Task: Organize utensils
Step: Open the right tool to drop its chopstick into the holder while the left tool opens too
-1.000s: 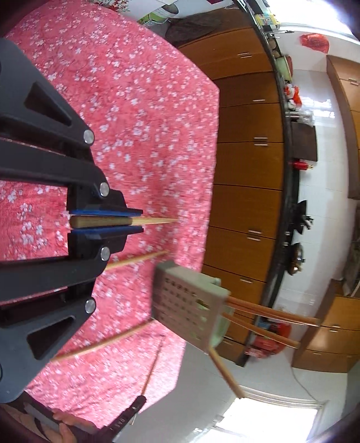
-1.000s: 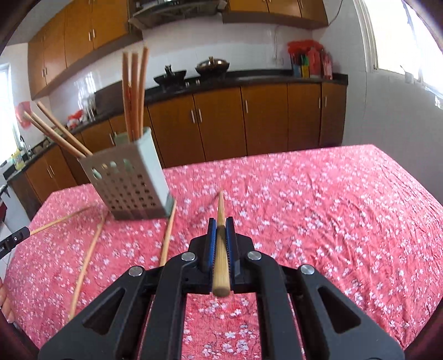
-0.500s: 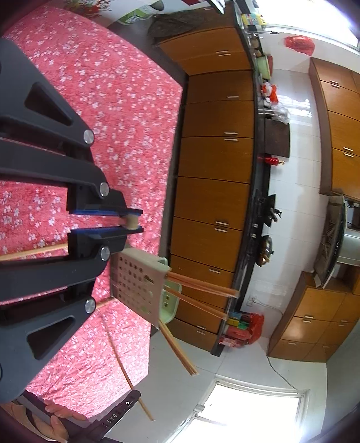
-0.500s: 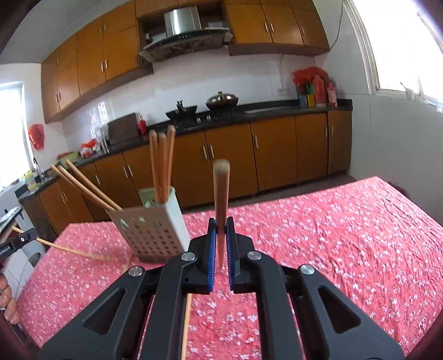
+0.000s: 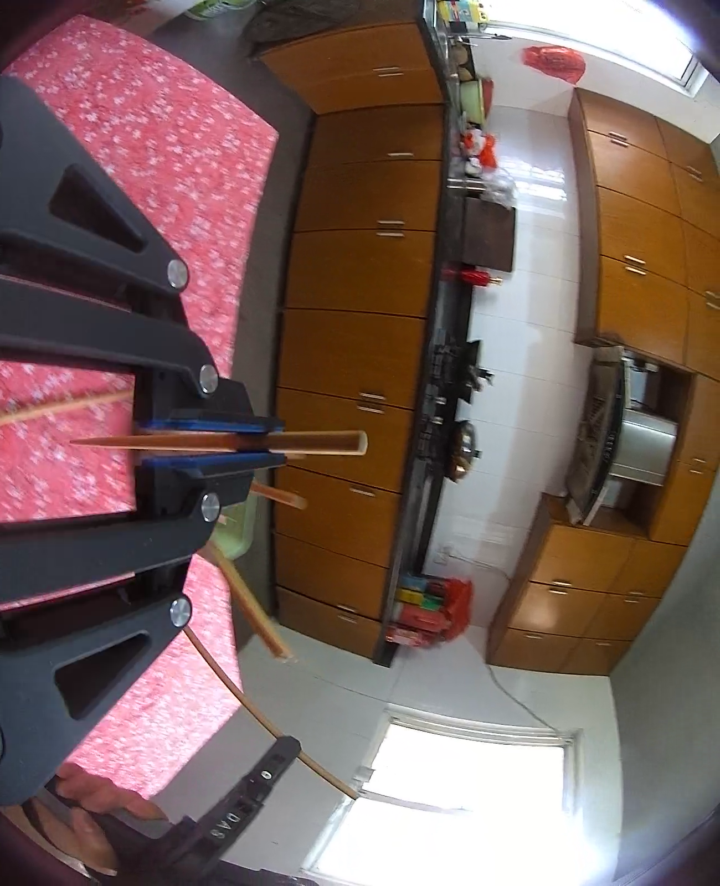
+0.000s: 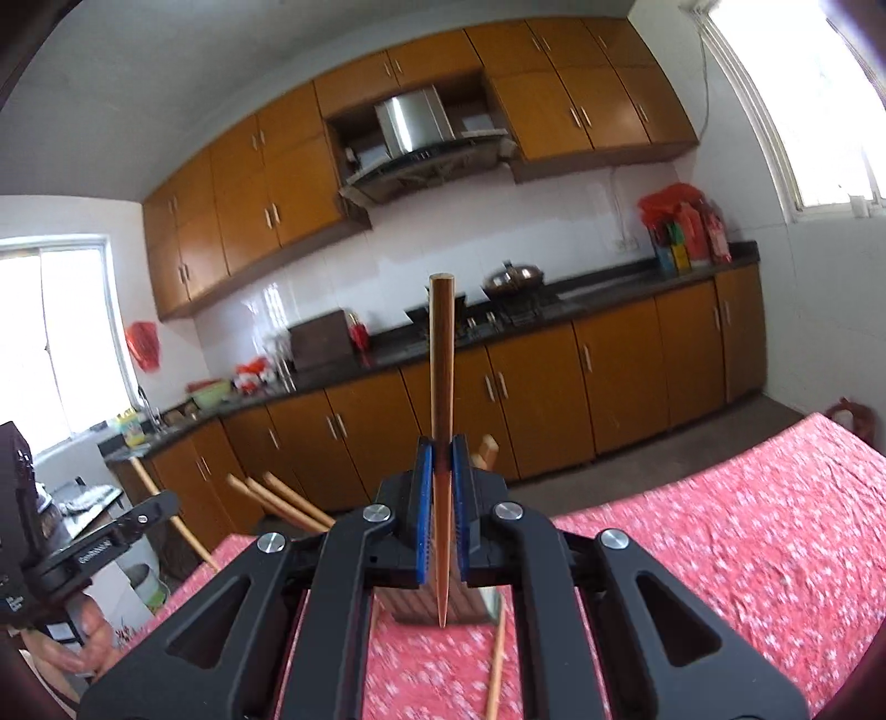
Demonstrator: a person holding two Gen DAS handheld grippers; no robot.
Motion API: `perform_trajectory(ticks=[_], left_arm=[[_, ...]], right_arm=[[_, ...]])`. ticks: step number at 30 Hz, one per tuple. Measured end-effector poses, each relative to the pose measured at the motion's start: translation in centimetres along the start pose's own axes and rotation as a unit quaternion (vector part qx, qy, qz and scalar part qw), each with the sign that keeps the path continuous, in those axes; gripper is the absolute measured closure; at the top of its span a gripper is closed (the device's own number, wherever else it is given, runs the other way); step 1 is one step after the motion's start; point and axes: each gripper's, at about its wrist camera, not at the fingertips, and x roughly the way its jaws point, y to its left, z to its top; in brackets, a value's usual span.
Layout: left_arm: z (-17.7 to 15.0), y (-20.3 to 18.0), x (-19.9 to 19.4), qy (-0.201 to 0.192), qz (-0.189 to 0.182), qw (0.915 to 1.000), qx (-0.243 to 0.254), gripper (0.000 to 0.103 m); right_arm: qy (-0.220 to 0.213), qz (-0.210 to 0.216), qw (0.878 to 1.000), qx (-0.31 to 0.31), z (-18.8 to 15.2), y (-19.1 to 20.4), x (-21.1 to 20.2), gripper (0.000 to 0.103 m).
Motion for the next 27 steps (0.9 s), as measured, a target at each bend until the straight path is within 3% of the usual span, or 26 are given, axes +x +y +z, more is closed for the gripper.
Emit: perform_trajectory(ticks=[8, 14, 16, 21, 27], left_arm=[[4.9, -3.3, 1.2, -0.08, -0.011, 0.9963, -0.03, 0.096], [6.5, -4.7, 3.2, -0.129, 0.022, 0.9911, -0.027, 0.095], [6.2, -4.6, 4.4, -0.127, 0.027, 0.9912, -0.024, 0.096], [4.5, -3.6, 8.0, -0.08, 0.036, 0.9957, -0.03, 0.095], [3.4, -1.7, 9.6, -0.045, 0.039, 0.9971, -0.047, 0.094]], right_arm=[[-0.053, 0.002, 0.998, -0.02, 2.3, 1.4, 1.5, 0.095], [-0.058, -0.009, 0.998, -0.027, 2.2, 1.2, 3.8, 0.095], [-0.051, -0.012, 0.998, -0.027, 1.7, 1.0, 4.8, 0.095], [-0.019, -0.016, 0.999, -0.026, 0.3, 0.6, 6.6, 0.095], [0.006, -0.017, 1.0, -0.025, -0.5, 0.5, 7.5, 0.094]])
